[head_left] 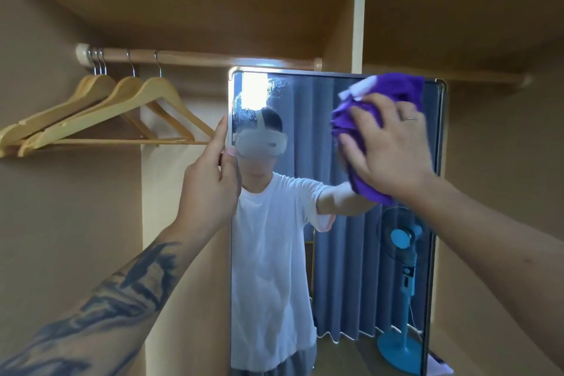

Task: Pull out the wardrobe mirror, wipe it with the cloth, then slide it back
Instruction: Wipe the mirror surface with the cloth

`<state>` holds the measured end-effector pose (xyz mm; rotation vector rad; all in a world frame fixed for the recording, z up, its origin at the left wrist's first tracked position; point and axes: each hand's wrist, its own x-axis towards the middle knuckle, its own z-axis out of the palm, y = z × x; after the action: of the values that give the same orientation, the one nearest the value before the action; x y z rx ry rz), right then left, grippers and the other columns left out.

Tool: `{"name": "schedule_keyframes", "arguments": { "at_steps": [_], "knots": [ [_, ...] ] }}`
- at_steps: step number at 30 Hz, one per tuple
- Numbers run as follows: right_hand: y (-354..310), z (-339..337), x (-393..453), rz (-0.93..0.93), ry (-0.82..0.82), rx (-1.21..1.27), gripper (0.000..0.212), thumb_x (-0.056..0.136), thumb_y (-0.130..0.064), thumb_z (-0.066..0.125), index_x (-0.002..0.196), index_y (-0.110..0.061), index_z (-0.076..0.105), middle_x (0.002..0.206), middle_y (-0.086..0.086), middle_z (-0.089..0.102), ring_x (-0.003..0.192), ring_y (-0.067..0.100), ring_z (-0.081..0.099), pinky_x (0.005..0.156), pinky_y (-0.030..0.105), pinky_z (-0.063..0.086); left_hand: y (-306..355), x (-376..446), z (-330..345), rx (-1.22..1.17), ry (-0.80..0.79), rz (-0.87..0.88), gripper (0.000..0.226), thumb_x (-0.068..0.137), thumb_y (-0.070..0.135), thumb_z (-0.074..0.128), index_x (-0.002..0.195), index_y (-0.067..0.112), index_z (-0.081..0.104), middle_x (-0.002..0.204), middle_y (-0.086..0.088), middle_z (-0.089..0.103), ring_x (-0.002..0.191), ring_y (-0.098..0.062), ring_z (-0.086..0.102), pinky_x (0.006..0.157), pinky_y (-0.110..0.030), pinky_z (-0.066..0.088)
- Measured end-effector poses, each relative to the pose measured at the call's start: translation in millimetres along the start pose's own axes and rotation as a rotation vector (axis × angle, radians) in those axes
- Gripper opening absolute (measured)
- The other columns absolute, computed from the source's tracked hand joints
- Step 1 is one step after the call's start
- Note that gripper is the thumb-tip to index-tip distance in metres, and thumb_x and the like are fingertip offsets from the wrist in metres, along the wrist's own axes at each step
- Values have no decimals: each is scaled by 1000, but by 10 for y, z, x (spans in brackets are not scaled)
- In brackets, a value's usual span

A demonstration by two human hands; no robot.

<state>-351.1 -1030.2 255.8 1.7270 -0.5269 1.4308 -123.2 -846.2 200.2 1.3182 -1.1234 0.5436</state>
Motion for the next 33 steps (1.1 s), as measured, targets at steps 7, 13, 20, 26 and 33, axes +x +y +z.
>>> {"name": "schedule_keyframes", "arguments": {
  "at_steps": [7, 13, 20, 26, 33],
  "knots": [
    [413, 68, -340, 349, -5, -64, 45, 105, -50, 42, 132, -15, 52, 141, 13, 49, 110, 44, 48, 87, 52, 45, 44, -36, 37, -47, 14, 0, 53, 114, 24, 35, 166, 35, 30, 92, 7, 61, 80, 18, 59, 64, 1, 38],
    [-188, 52, -305, 504, 43, -60, 41, 106, -42, 47, 121, -6, 59, 135, 21, 58, 106, 47, 55, 85, 52, 43, -8, -26, 42, -63, -4, -11, 53, 115, 26, 34, 166, 38, 27, 117, -19, 72, 88, -13, 65, 66, -2, 40],
    [-902, -18, 220, 289, 78, 37, 44, 105, -44, 48, 138, -18, 63, 144, 9, 61, 107, 41, 59, 87, 45, 42, -3, -38, 28, -197, -65, -36, 51, 115, 31, 34, 164, 45, 30, 133, -22, 66, 124, -43, 63, 99, -48, 58],
    [-1314, 30, 563, 23, 49, 67, 51, 106, -49, 42, 146, -23, 59, 153, 3, 56, 113, 38, 58, 93, 48, 41, -48, 3, 14, -335, -83, -123, 50, 110, 37, 41, 159, 46, 39, 140, -20, 62, 131, -45, 59, 107, -57, 54],
    [-1017, 5, 454, -259, -19, 67, 52, 106, -49, 40, 149, -24, 56, 155, 3, 53, 119, 36, 54, 97, 48, 39, -105, 47, 10, -400, -88, -117, 50, 103, 42, 45, 153, 52, 47, 137, -26, 58, 123, -43, 63, 90, -49, 62]
  ]
}}
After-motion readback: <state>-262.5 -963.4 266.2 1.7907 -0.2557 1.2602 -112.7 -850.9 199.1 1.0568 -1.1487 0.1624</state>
